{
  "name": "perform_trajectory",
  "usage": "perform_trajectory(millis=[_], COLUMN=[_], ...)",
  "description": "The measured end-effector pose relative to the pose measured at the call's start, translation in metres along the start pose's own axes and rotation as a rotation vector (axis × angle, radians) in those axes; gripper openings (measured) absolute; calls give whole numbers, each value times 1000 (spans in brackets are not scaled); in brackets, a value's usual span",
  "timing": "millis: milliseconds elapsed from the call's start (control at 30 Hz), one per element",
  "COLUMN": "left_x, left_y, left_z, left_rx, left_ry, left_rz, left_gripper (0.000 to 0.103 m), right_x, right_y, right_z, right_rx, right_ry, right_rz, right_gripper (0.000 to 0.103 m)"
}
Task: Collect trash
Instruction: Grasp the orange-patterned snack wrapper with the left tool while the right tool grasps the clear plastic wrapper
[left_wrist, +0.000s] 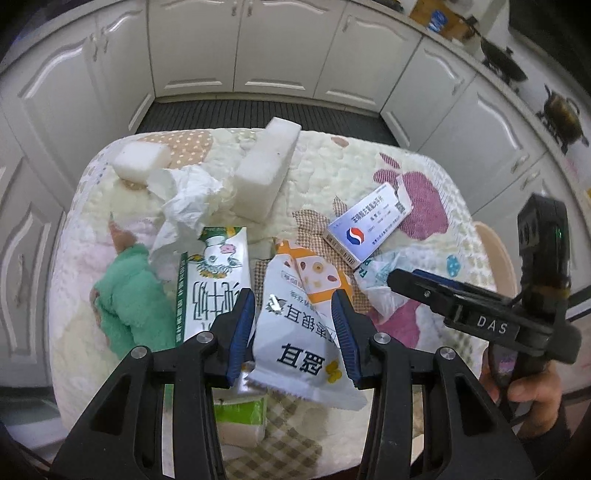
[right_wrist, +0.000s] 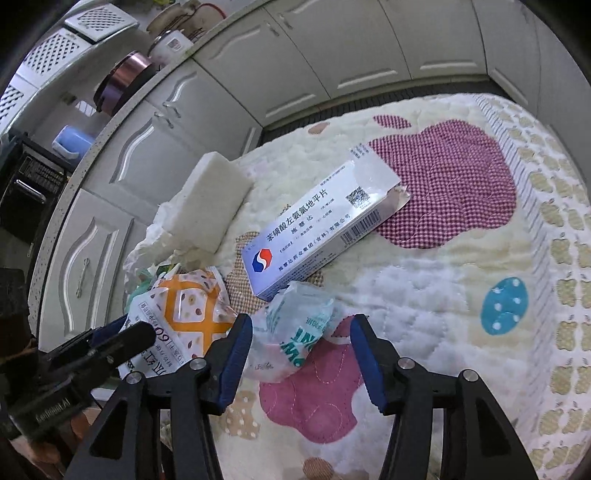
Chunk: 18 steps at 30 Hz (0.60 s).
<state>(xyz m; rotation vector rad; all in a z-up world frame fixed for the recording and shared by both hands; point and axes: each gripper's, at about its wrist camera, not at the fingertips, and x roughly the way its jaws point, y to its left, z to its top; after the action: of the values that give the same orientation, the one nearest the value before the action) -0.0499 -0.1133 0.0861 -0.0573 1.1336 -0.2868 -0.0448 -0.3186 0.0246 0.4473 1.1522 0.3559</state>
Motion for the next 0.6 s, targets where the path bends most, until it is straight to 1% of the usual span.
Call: perform_trajectory(millis=[67, 133, 167, 200, 233, 267, 333, 433, 500, 600], left_x=[2, 5, 6, 7, 8, 10, 11, 4, -4, -18], left_y=[-3, -5, -6, -8, -9, -10, -15, -22, -24, -28], left_z=[1, 1, 1, 0, 0, -1, -4, -7, -6, -5], left_rx=[21, 39, 43, 54, 63, 69, 90, 115, 117, 124], left_ry=[-2, 5, 6, 7, 14, 21, 21, -5, -28, -65], left_rz=[15, 19, 18, 19, 22, 22, 15, 22, 5, -1], left_gripper=[41, 41, 40, 32, 27, 25, 22, 18, 13, 9], right_x=[5, 5, 5, 5, 5, 4, 0, -11, -21, -37], right_y=[-2, -3, -2, -1, 1, 2, 3, 2, 2, 3], right_z=[2, 2, 2, 1, 0, -1, -3, -5, -7, -9], right_rx=[22, 17, 2, -17, -37, -56, -77, -107, -127, -148], right_ry=[7, 4, 3, 2, 1, -4, -19, -41, -59, -95], right_rz=[13, 20, 12, 2, -2, -1, -6, -9, -18, -23], right_gripper=[53, 52, 47, 43, 37, 32, 27, 19, 17, 17])
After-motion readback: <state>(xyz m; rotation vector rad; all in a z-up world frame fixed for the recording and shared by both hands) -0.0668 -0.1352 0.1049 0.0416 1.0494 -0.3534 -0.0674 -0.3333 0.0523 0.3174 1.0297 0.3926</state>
